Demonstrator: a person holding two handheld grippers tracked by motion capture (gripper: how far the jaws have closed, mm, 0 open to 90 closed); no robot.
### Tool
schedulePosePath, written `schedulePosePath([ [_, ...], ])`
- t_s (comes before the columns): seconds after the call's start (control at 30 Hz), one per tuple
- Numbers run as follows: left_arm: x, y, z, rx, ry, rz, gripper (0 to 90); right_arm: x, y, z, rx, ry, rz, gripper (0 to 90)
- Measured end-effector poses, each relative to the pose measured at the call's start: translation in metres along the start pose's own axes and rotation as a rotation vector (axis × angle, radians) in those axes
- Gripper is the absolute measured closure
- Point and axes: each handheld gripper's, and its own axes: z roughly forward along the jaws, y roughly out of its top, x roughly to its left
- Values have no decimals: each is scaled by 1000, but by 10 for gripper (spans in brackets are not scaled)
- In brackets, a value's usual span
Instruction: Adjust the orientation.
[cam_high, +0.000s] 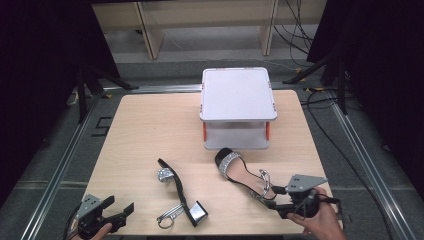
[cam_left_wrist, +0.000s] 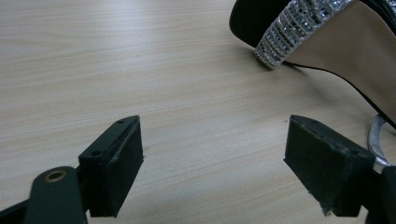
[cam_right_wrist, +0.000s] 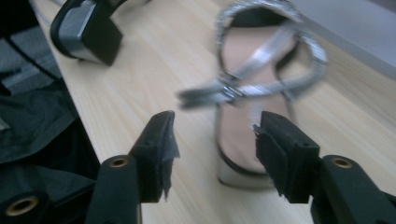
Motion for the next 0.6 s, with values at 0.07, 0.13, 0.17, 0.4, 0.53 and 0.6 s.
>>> schedulePosePath([
  [0.07,0,1,0,-1,-1,-1,187,-8,-6,-5,12,-14,29,456],
  [0.13,-1,0,1,3,2,6,187,-20,-16,0,33,-25,71,410],
  [0.17,1,0,2,-2,-6,15,187,-22,-18,3,32,-19,69,389],
  [0.4,0,1,0,2,1,3,187,-24,-13,29,79,4,78,321],
  [0.53,0,1,0,1,0,2,187,-13,-10,33,121,-10,33,310],
  [0.6,0,1,0,-2,-2,-1,187,-3,-10,31,136,21,16,338],
])
